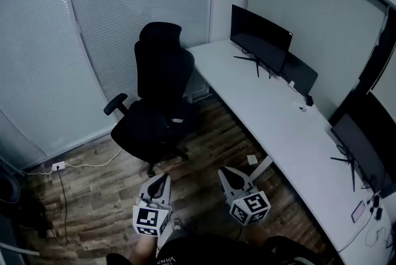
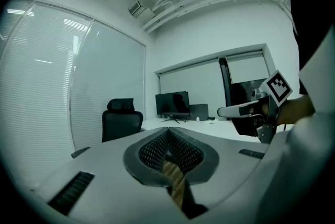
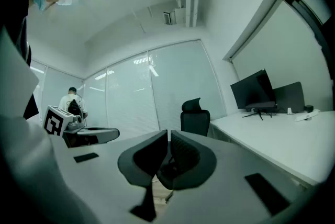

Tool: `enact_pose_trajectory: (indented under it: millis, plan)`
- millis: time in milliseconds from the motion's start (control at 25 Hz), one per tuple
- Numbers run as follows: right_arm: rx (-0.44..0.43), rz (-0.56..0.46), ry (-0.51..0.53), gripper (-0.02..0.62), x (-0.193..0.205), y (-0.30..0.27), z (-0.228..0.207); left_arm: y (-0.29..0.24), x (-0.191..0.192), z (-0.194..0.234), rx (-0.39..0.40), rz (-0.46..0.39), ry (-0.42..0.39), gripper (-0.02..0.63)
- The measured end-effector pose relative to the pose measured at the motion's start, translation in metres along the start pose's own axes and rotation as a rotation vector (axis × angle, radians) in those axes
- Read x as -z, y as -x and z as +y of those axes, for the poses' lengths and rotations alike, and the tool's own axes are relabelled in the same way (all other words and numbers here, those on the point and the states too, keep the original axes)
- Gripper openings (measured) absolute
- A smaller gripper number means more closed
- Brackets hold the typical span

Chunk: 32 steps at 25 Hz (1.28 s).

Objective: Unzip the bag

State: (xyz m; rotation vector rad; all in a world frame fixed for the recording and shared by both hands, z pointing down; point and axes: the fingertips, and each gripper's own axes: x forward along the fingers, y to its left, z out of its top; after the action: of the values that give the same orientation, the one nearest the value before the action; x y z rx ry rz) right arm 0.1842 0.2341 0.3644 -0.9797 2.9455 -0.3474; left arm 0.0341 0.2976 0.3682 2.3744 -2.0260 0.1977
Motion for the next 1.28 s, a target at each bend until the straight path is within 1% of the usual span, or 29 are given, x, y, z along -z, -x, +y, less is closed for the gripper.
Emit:
enact_pose_trajectory:
  millis: [120, 280, 360, 400, 480, 600, 640, 720, 760, 920, 1040, 1280]
  plan:
    - [-0.007, -0.005, -0.003, 0.048, 0.004, -0.004, -0.003, -0.011, 0.0, -0.004, 0.038, -0.006, -0.008, 0.021]
    - [-0.002, -0.006, -0.01, 0.048, 0.009, -0.019, -0.004, -0.027, 0.0, 0.004, 0.079, -0.011, 0.049, 0.023]
    - [0.017, -0.003, -0.014, 0.048, 0.012, -0.028, -0.005, -0.036, 0.004, 0.013, 0.102, -0.023, 0.067, 0.025]
    - [0.031, -0.005, -0.019, 0.048, 0.012, -0.034, -0.007, -0.041, 0.006, 0.018, 0.115, -0.024, 0.07, 0.037]
    - [0.065, -0.014, -0.03, 0.048, 0.012, -0.047, -0.009, -0.052, 0.011, 0.03, 0.15, -0.011, 0.068, 0.128]
    - [0.119, -0.028, -0.04, 0.051, 0.011, -0.076, -0.007, -0.066, 0.014, 0.058, 0.213, 0.004, 0.054, 0.133]
    - [0.134, -0.032, -0.05, 0.065, 0.011, -0.088, -0.005, -0.071, 0.014, 0.071, 0.229, 0.007, 0.051, 0.133]
    - [0.164, -0.034, -0.075, 0.161, 0.012, -0.111, 0.0, -0.081, 0.015, 0.095, 0.261, 0.01, 0.049, 0.133]
    - [0.18, -0.033, -0.082, 0.173, 0.013, -0.121, 0.003, -0.085, 0.016, 0.107, 0.279, 0.01, 0.048, 0.133]
    - [0.245, -0.032, -0.093, 0.176, 0.019, -0.161, 0.012, -0.101, 0.02, 0.148, 0.353, 0.014, 0.044, 0.151]
    - [0.298, -0.036, -0.1, 0.181, 0.023, -0.184, 0.018, -0.111, 0.029, 0.175, 0.401, 0.029, 0.039, 0.177]
    - [0.387, -0.044, -0.107, 0.183, 0.033, -0.219, 0.027, -0.127, 0.038, 0.22, 0.467, 0.047, 0.03, 0.196]
